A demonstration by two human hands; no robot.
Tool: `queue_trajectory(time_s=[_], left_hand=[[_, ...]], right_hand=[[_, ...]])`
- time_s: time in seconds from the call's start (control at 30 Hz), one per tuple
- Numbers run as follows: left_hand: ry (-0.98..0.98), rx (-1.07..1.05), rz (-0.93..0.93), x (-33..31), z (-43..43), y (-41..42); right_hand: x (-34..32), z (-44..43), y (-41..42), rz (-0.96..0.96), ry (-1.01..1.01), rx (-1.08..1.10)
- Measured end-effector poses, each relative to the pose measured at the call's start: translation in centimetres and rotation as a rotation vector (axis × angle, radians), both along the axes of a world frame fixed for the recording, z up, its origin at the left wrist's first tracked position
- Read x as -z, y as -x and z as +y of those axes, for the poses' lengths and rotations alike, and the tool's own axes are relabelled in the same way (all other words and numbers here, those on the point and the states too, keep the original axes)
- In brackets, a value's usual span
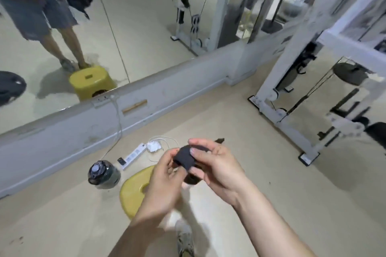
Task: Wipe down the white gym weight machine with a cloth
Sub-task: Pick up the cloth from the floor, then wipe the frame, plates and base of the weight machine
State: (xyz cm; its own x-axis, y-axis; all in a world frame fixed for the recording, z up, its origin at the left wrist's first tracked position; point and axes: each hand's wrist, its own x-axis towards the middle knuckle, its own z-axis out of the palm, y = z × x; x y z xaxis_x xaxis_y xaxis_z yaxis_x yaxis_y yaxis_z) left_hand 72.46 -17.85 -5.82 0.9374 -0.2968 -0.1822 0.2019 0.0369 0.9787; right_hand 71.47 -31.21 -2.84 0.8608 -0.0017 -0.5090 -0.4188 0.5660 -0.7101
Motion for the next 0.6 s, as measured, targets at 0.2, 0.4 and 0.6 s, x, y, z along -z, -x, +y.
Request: queue_trajectory(time_s=[0.2,0.4,0.6], left_hand=[[-0.071,0.352,-0.198,-9.3,-6.5,1.4],[-0.115,0.541,-0.2,-14.1,-15.5,0.4],[0.038,0.738,-0.114,-15.4,-27.9,-1.6]], right_hand=[[-10.3,-8.5,6.8,-0.238,0.251,-0.008],[-14.5,-18.3,9.7,-0.25,0.758,0.062],[-15.1,-29.4,10.0,-0.178,1.056,0.012]])
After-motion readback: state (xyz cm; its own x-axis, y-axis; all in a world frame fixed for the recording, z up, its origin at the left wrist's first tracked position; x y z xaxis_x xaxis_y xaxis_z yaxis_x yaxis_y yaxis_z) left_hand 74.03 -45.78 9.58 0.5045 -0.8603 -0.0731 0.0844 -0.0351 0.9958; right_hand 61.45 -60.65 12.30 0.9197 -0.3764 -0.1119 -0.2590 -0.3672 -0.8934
